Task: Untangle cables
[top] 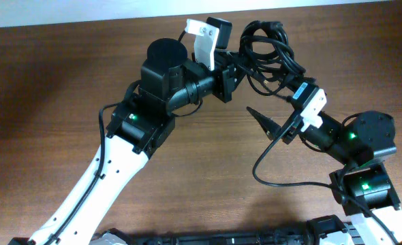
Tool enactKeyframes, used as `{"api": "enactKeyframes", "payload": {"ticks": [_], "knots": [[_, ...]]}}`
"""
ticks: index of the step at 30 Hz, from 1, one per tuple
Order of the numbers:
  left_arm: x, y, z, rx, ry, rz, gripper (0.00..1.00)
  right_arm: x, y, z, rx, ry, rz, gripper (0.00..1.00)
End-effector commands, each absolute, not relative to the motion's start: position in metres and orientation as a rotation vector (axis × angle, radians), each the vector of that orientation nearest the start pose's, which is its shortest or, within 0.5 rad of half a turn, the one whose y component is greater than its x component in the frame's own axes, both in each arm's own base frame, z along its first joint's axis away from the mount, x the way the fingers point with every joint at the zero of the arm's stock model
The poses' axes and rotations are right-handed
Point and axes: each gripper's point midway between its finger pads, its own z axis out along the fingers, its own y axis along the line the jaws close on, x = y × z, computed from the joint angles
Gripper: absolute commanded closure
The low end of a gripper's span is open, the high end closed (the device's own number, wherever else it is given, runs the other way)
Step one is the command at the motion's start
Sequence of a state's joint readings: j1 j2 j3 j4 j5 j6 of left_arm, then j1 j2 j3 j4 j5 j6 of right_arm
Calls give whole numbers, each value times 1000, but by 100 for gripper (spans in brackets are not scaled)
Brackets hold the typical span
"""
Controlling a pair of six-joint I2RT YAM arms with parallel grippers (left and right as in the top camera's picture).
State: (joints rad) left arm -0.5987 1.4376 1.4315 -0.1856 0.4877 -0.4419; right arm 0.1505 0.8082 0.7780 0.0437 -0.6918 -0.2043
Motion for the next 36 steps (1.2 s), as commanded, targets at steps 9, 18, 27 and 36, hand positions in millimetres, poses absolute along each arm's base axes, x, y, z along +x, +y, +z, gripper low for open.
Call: {"api": "enactKeyframes", "payload": {"ticks": [9, 18, 27, 36], "knots": [[311, -320, 401, 584, 1801, -1189, 100, 264, 156, 376, -823, 1292, 496, 42], [308, -321, 401, 599, 1802, -1207, 100, 268, 153, 377, -798, 1302, 484, 94], [309, -322, 407, 599, 1770, -1207, 100, 266, 155, 373, -797, 1324, 518, 96], [331, -311, 415, 298, 1825, -1256, 100, 258, 162, 364, -838, 1347, 579, 96]]}}
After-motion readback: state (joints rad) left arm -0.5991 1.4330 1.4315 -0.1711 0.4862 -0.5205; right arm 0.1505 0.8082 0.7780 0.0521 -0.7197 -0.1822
